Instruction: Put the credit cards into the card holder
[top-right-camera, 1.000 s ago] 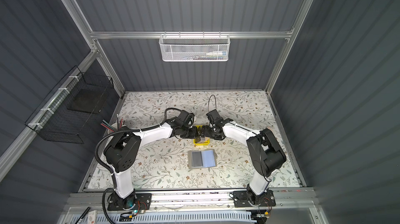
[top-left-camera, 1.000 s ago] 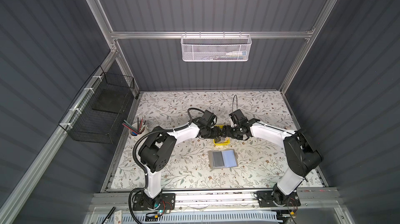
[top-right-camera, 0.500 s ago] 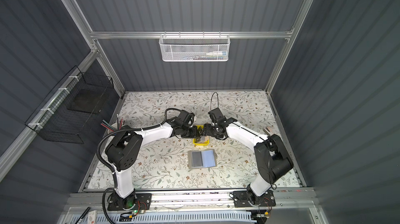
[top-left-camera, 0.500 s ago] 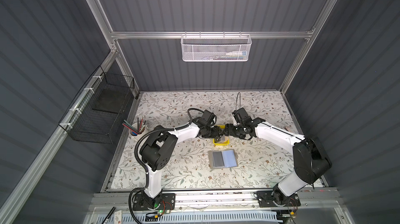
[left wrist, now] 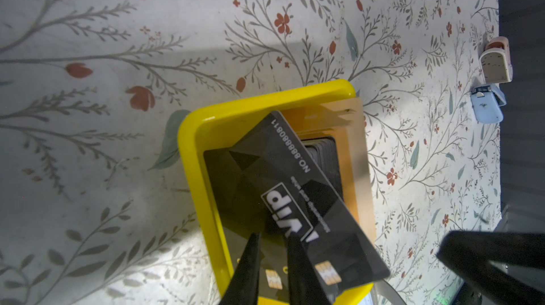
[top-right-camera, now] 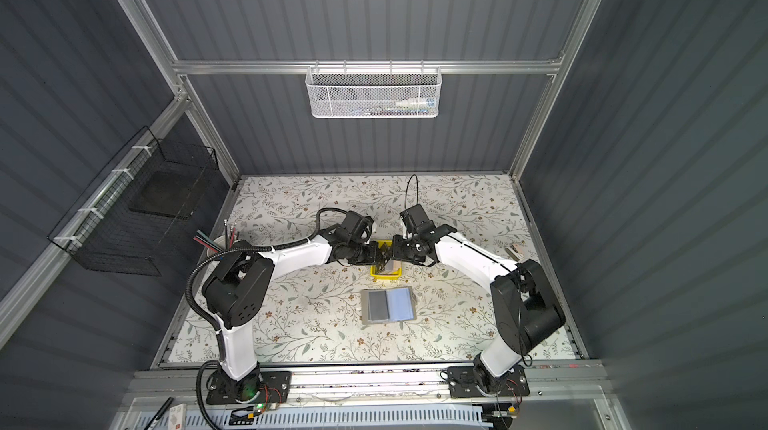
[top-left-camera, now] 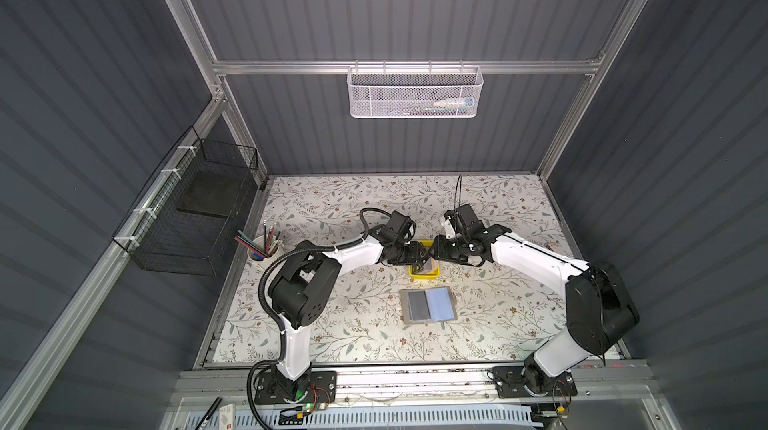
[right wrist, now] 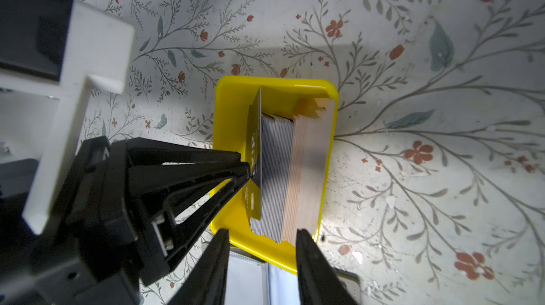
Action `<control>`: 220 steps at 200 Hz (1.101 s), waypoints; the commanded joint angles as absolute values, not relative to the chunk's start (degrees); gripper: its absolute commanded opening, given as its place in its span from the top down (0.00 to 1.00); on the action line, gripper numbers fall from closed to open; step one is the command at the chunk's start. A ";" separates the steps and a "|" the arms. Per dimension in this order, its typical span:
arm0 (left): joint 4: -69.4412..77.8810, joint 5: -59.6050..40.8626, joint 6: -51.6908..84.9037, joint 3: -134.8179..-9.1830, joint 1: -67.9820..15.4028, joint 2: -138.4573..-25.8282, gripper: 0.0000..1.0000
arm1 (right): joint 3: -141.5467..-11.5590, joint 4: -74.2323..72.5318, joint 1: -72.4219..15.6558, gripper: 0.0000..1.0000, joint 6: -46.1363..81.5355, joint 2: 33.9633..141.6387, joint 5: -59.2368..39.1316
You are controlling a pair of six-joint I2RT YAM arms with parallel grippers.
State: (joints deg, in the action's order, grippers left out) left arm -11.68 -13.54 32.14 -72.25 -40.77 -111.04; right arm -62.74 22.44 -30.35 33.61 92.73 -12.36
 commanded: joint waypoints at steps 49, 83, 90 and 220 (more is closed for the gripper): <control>-12.83 -13.85 32.68 -70.89 -40.42 -112.59 0.80 | -65.64 20.74 -30.20 0.73 34.04 97.05 -15.03; -12.66 -14.05 32.73 -70.88 -40.42 -112.62 0.80 | -65.98 20.42 -30.22 0.76 34.32 98.49 -15.31; -12.72 -14.06 32.74 -70.85 -40.40 -112.55 0.80 | -66.01 20.31 -30.20 0.77 34.41 98.64 -15.45; -12.81 -14.00 33.22 -70.62 -40.42 -110.62 0.80 | -66.71 20.74 -31.01 0.94 35.08 98.96 -14.42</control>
